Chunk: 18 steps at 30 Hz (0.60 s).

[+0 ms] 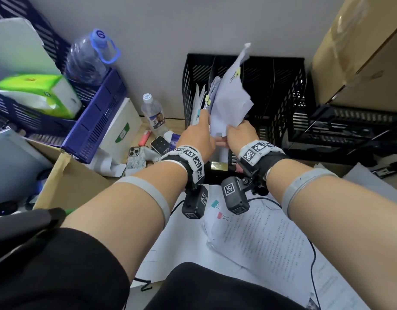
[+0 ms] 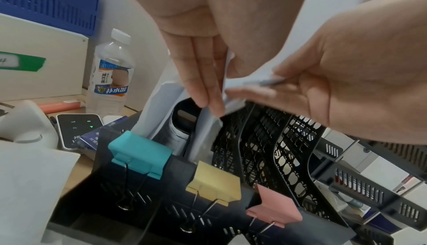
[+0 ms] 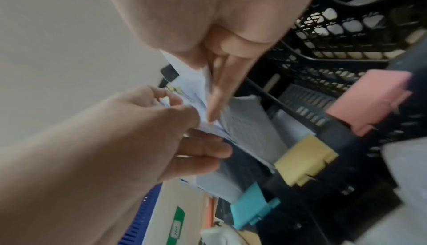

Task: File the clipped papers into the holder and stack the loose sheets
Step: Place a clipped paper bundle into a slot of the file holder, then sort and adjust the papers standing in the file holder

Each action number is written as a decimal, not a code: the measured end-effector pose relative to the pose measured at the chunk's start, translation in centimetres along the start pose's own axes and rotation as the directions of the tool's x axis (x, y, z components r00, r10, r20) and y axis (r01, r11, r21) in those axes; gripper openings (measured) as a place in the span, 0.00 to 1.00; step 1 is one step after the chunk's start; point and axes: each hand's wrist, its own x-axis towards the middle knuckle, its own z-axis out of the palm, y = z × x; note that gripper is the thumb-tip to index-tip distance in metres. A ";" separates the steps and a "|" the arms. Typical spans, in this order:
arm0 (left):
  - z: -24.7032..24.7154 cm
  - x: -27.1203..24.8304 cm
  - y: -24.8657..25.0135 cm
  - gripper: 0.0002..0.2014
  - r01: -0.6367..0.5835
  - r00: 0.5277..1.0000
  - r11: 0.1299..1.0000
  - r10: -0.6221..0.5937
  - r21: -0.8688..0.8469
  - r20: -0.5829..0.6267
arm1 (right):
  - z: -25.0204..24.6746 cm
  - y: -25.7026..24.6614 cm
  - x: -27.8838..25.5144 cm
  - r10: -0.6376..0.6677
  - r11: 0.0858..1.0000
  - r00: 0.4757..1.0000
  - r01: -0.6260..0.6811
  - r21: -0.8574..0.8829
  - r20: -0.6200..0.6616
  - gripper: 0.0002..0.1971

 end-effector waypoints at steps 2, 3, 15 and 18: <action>0.1 0.1 -0.3 0.15 -0.015 1.000 1.000 0.015 -0.004 -0.013 | 0.3 -0.2 0.4 -0.005 0.994 0.999 0.009 0.110 -0.040 0.16; 0.1 0.1 -0.5 0.15 -0.017 1.000 1.000 0.017 -0.005 -0.010 | 0.5 -0.2 0.7 0.003 0.988 0.999 0.003 0.153 -0.035 0.15; 1.8 -2.4 -2.0 0.32 -0.151 0.988 0.939 0.141 -0.309 -0.054 | 1.7 4.6 -1.7 0.095 0.988 0.942 -0.048 -0.149 0.323 0.15; 3.7 -4.1 -2.7 0.17 -0.148 0.985 0.943 0.166 -0.297 0.036 | 1.4 7.3 -3.6 0.169 0.985 0.931 -0.148 -0.087 0.323 0.12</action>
